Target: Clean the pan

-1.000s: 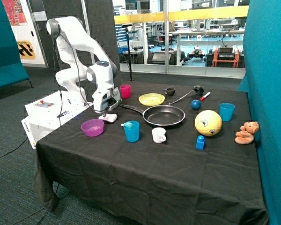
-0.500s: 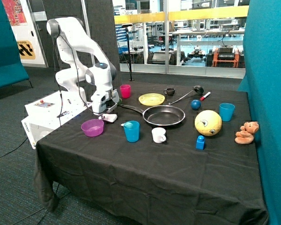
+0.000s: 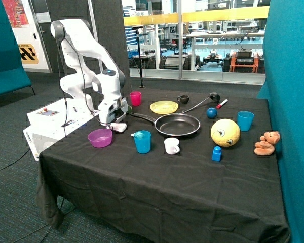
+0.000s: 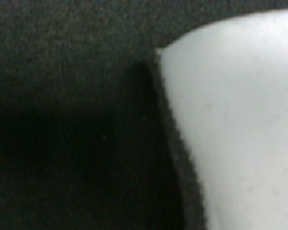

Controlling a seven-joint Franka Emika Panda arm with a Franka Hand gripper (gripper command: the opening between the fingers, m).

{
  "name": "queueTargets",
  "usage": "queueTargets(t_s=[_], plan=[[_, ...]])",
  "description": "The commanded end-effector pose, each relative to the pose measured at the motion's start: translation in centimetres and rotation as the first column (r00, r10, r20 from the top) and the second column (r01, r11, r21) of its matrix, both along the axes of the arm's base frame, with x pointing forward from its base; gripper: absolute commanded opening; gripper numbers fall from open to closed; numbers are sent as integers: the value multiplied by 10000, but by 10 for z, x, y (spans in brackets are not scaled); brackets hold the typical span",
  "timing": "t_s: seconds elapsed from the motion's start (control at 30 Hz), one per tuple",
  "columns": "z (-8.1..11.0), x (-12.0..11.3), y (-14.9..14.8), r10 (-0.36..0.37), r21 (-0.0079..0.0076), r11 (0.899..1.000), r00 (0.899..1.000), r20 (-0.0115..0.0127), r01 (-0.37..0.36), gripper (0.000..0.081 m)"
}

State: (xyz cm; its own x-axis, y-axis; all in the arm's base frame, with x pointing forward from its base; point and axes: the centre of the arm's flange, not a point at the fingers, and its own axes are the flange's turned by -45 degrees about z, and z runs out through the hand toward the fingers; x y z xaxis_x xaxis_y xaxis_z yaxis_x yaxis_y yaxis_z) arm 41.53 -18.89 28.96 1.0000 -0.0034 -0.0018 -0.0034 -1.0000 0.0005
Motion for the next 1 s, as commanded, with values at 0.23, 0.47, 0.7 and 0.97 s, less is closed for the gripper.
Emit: queueTargets(t_s=[0.23, 0.47, 0.7, 0.97], plan=[[-7, 10, 3, -93, 5, 10000, 10000, 18, 93, 766], [-8, 16, 7, -79, 5, 10000, 10000, 18, 79, 746], [-8, 20, 6, -100, 5, 9999, 9999, 18, 100, 708], [-11, 17, 7, -53, 5, 10000, 10000, 18, 53, 663]])
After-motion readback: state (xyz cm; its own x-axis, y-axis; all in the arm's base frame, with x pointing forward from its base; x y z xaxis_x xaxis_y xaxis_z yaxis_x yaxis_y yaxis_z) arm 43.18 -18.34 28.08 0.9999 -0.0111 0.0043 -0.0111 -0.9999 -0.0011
